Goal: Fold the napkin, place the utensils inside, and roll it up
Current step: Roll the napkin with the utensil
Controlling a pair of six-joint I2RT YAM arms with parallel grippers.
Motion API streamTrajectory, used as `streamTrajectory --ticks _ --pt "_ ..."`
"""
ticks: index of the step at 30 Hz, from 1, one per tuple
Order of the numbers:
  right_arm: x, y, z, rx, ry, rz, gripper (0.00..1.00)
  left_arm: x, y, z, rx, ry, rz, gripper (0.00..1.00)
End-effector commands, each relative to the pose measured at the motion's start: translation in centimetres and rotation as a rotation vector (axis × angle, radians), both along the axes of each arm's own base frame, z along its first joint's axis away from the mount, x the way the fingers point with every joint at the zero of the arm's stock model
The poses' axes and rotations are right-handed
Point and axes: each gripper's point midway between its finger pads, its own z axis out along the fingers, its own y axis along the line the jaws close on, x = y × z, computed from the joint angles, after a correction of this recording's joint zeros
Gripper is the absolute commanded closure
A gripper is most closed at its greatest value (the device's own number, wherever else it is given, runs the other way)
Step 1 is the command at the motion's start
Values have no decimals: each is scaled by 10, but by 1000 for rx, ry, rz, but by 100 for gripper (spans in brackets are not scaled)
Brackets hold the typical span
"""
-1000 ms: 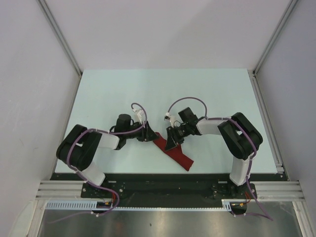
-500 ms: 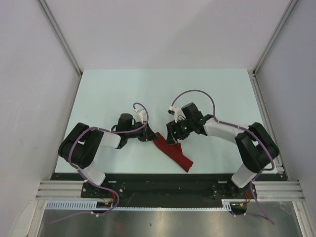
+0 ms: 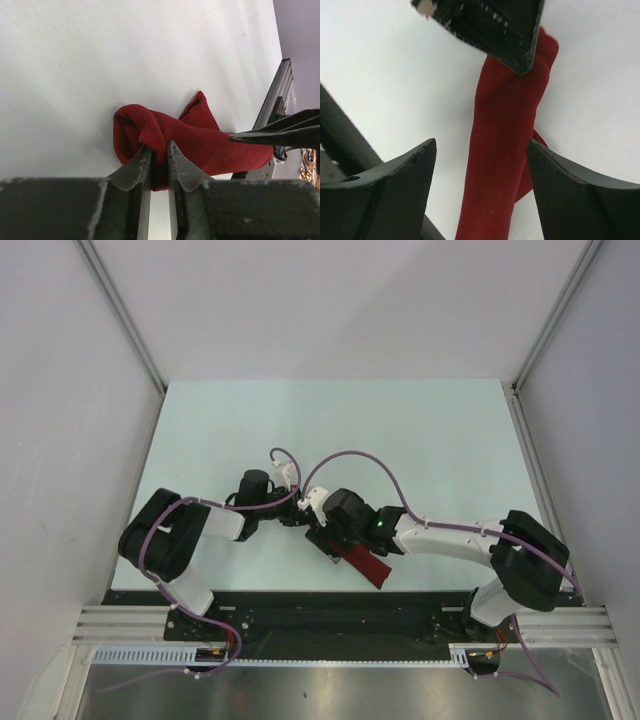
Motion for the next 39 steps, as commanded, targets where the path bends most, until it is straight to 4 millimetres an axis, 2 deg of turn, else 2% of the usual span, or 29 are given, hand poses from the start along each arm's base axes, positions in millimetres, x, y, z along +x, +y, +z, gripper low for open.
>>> streamTrajectory --ticks 1,7,12,15,19,26,30,33,35,36,38,39 --pt "11 -2 -3 -109 -111 -17 24 6 -6 11 -14 -35 -16 80" --pt "5 -2 -23 -182 -99 8 27 7 -6 11 -12 -37 -14 80" --pt "8 -11 -38 -254 -100 -15 28 6 -6 12 -15 -41 -15 77" --pt "9 -17 -49 -296 -96 -23 28 6 -6 14 -15 -48 -11 71" --pt "10 -24 -63 -338 -82 -36 29 8 -4 16 -7 -62 0 56" --pt "15 -36 -73 -344 -29 -72 29 12 3 17 15 -75 31 45" --pt "9 -38 -81 -268 119 -55 31 17 13 19 21 -86 68 36" --pt "4 -31 -79 -171 236 -24 34 20 21 22 26 -98 100 32" --pt "0 -29 -79 -127 306 -12 37 22 25 22 31 -103 118 32" --pt "-8 -24 -78 -90 364 20 37 22 26 23 32 -106 124 31" --pt "-8 -24 -76 -43 424 21 40 24 28 25 30 -113 135 30" --pt "-17 -19 -75 -5 485 51 40 24 29 24 31 -114 142 30"
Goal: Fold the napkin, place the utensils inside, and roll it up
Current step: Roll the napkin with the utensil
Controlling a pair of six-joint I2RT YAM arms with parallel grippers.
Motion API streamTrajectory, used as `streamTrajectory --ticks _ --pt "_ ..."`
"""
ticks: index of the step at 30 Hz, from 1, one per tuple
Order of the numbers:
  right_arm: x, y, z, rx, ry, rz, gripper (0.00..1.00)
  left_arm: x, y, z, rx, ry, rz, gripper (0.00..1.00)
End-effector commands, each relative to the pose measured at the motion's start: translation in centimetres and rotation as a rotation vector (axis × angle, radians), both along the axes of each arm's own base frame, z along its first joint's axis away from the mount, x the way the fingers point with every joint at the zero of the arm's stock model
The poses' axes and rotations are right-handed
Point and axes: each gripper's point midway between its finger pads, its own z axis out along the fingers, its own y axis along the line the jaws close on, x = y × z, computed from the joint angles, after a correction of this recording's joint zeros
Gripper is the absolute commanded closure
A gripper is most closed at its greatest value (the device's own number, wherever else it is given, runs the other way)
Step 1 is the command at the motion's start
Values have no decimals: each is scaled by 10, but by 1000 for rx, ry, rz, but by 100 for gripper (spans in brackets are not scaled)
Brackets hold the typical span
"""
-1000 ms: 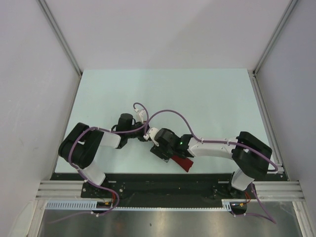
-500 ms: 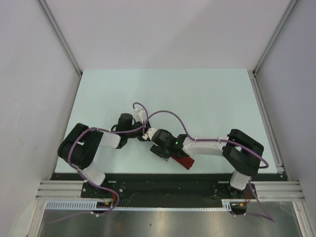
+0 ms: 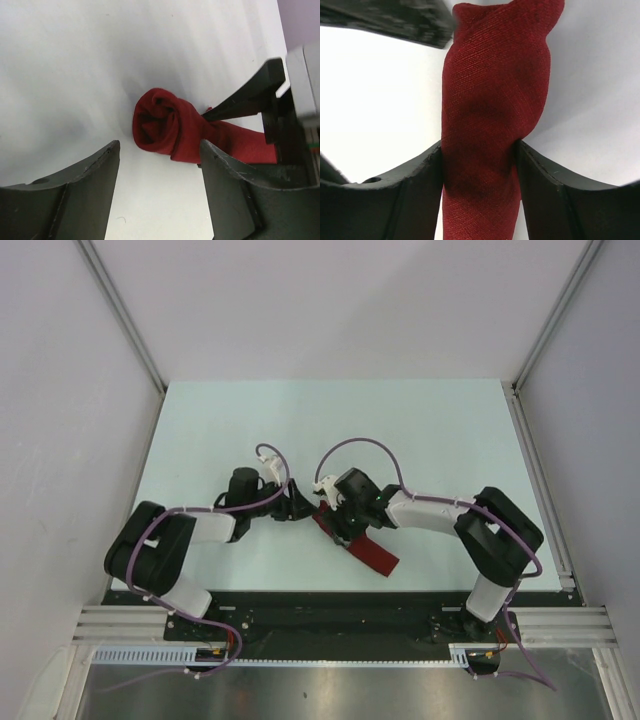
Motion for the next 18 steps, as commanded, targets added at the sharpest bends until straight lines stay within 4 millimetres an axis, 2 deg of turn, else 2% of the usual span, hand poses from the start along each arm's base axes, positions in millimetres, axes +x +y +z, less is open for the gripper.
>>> streamTrajectory --ticks 1,4,11,18 --pt "-44 4 -16 124 324 68 42 6 7 12 -2 -65 29 30" --pt "-54 11 -13 215 424 94 44 5 7 15 -12 -80 27 30" --pt "-59 24 -4 350 551 139 46 1 0 18 -61 -82 -7 29" --pt "-41 26 -3 390 539 122 47 -3 -5 13 -81 -47 -32 31"
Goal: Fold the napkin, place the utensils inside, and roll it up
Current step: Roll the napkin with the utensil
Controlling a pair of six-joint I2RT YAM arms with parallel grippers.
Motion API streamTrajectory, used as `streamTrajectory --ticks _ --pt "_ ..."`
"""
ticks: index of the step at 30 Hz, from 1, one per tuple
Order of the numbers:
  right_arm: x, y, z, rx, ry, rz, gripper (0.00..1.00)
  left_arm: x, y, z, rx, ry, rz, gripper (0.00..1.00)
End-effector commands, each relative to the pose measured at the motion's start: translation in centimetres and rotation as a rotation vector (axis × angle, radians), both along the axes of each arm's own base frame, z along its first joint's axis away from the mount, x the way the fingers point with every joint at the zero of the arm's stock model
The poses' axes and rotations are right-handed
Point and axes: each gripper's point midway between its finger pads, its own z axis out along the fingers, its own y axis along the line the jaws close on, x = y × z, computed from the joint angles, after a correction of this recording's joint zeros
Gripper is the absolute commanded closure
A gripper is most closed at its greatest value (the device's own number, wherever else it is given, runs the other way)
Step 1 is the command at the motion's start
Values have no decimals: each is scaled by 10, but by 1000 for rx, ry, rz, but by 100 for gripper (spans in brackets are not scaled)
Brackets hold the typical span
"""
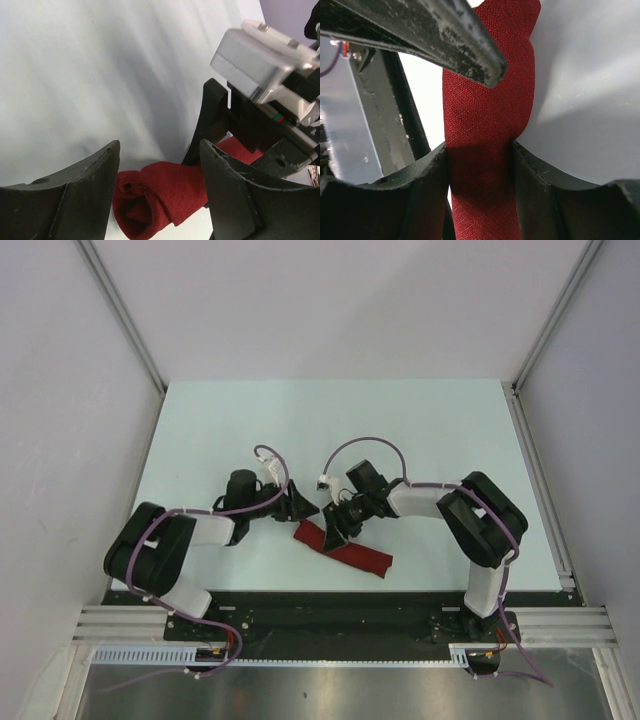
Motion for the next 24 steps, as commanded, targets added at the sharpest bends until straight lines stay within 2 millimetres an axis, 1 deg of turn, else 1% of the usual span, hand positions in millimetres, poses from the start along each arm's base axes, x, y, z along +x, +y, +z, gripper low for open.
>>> streamTrajectory --ticks 1,4,5,7,8,9,14,15,24 --pt "-5 -7 -12 -21 87 -9 47 0 -4 1 -31 5 -28 31" --pt "3 -9 -11 -25 72 -31 47 -2 -2 -2 -12 17 -25 32" --pt "6 -9 -10 -26 65 -39 47 2 1 1 1 -1 -2 32" --pt "9 -11 -11 -30 61 -48 47 3 6 -1 32 -9 18 32" --pt "11 -11 -12 -37 57 -54 47 4 7 3 37 -26 28 31" --pt "11 -12 -14 -43 57 -57 47 5 9 3 47 -29 40 31" --pt "20 -17 -18 -72 40 -82 47 1 7 4 30 -11 26 32" --pt "20 -17 -17 -73 38 -86 47 -1 6 -1 30 18 20 33" --pt "30 -19 -16 -83 21 -109 47 -4 5 -8 45 77 6 37"
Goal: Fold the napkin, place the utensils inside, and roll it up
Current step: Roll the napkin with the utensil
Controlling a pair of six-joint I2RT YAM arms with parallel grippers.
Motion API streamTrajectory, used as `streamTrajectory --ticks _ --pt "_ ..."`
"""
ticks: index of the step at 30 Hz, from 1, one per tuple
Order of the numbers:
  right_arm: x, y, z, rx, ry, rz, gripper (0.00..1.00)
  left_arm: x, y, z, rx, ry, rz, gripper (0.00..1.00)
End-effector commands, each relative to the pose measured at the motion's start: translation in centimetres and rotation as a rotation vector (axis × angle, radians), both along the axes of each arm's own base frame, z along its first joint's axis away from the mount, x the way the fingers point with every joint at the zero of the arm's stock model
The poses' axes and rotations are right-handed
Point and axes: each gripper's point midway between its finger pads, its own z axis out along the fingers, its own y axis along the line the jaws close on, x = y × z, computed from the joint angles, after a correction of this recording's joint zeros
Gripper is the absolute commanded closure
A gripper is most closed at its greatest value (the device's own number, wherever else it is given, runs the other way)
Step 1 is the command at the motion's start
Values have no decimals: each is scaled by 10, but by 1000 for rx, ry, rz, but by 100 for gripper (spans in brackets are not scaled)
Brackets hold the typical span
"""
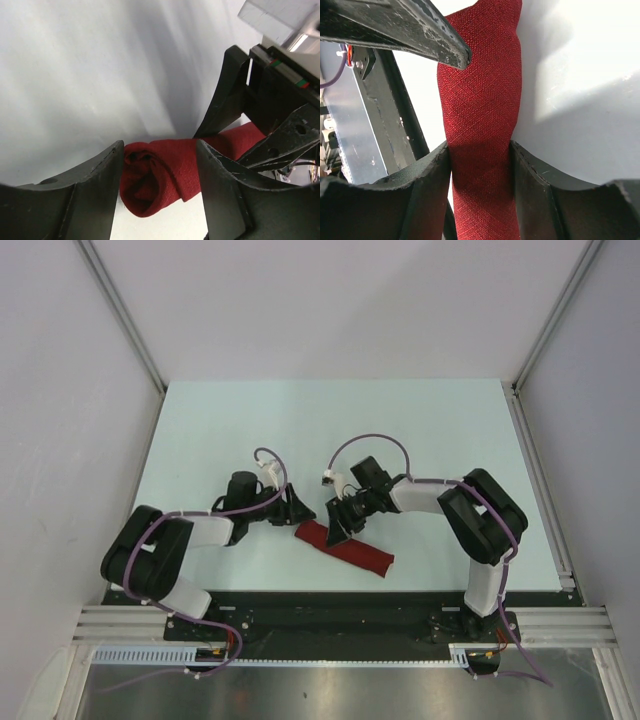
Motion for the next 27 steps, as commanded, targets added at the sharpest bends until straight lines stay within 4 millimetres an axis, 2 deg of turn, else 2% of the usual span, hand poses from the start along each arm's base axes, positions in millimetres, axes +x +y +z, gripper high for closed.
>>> streamTrajectory --ticks 1,3,4,6,7,13,14,15,18,20,21,22,23,25,27 --pt "16 -9 -16 -80 -25 -50 47 4 -5 7 -20 2 -31 39" --pt "17 -10 -16 -86 -26 -55 47 3 -8 9 -40 5 -40 46" --pt "18 -10 -16 -90 -31 -57 47 2 -8 7 -43 12 -46 55" --pt "22 -10 -11 -91 -48 -65 45 1 -9 6 -47 21 -51 63" --pt "23 -11 -10 -98 -54 -72 44 1 -10 6 -50 24 -52 70" --pt "43 -17 17 -149 -161 -113 32 0 -12 2 -65 38 -62 94" --pt "46 -19 22 -158 -186 -125 29 1 -12 2 -64 39 -58 94" --pt "50 -20 35 -153 -232 -138 28 2 -12 -1 -59 46 -56 94" --pt "55 -28 44 -247 -392 -154 26 3 -12 -5 -54 57 -49 95" --pt "42 -22 55 -269 -477 -127 26 4 -12 -7 -51 58 -47 95" --pt "35 -24 50 -299 -506 -114 26 5 -12 -7 -51 61 -46 96" --pt "39 -28 50 -339 -575 -136 26 6 -12 -10 -47 66 -44 96" --pt "27 -19 57 -329 -625 -108 25 6 -12 -10 -47 68 -44 96" --pt "25 -22 56 -371 -711 -120 24 7 -11 -12 -40 68 -38 96" --pt "13 -16 53 -395 -758 -89 23 10 -11 -13 -32 64 -32 97"
